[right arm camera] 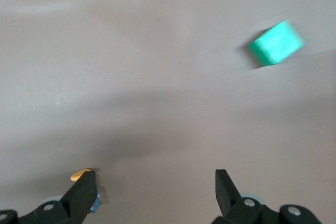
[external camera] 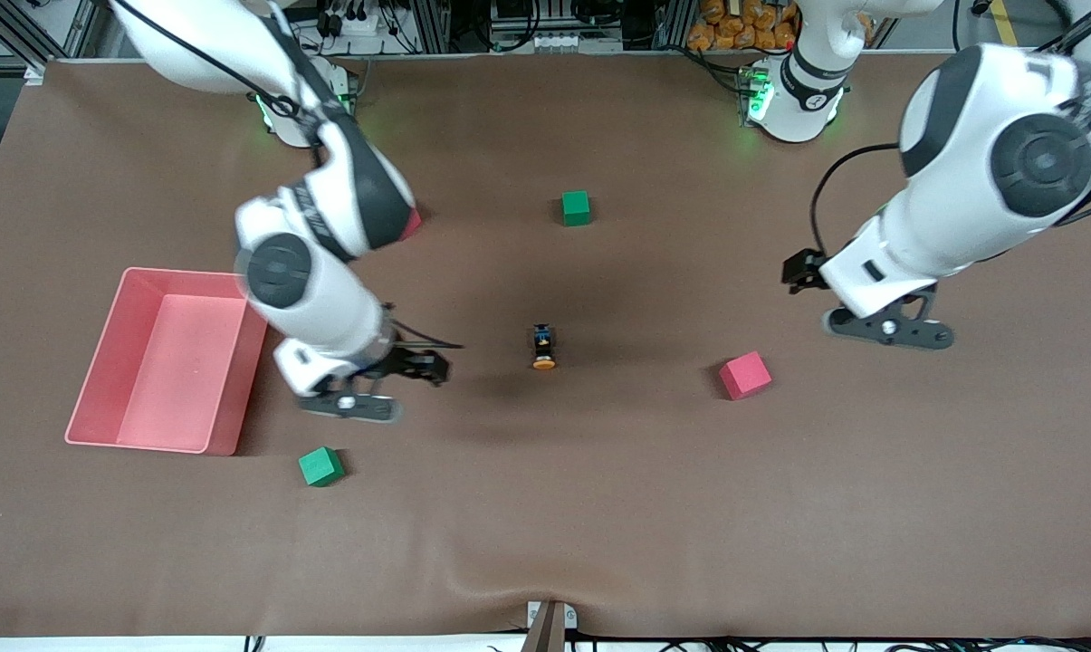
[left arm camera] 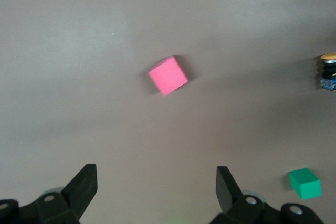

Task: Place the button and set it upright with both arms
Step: 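Withdraw the right gripper while the left gripper reaches toward the button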

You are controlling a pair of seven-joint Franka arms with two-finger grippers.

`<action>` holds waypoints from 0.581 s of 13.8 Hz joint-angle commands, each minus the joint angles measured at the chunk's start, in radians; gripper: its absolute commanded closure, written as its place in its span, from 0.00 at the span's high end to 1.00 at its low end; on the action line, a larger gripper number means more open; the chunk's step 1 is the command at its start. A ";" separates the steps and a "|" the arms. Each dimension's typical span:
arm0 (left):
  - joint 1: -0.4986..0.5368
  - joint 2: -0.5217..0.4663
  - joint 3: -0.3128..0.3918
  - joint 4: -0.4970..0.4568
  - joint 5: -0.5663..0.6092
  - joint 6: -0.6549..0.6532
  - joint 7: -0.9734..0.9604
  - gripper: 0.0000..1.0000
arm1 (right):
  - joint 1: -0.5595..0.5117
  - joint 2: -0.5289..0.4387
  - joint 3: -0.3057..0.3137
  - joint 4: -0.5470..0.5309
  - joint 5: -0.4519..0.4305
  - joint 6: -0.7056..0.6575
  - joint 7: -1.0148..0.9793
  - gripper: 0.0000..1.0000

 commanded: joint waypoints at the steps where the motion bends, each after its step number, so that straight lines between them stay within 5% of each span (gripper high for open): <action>1: -0.012 0.069 -0.001 0.055 -0.028 0.017 -0.018 1.00 | -0.088 -0.151 0.019 -0.090 0.007 -0.105 -0.161 1.00; 4: -0.088 0.158 -0.001 0.136 -0.027 0.018 -0.196 1.00 | -0.240 -0.221 0.021 -0.090 0.017 -0.179 -0.403 1.00; 8: -0.155 0.256 0.002 0.213 -0.024 0.046 -0.305 1.00 | -0.356 -0.297 0.021 -0.092 0.019 -0.258 -0.484 1.00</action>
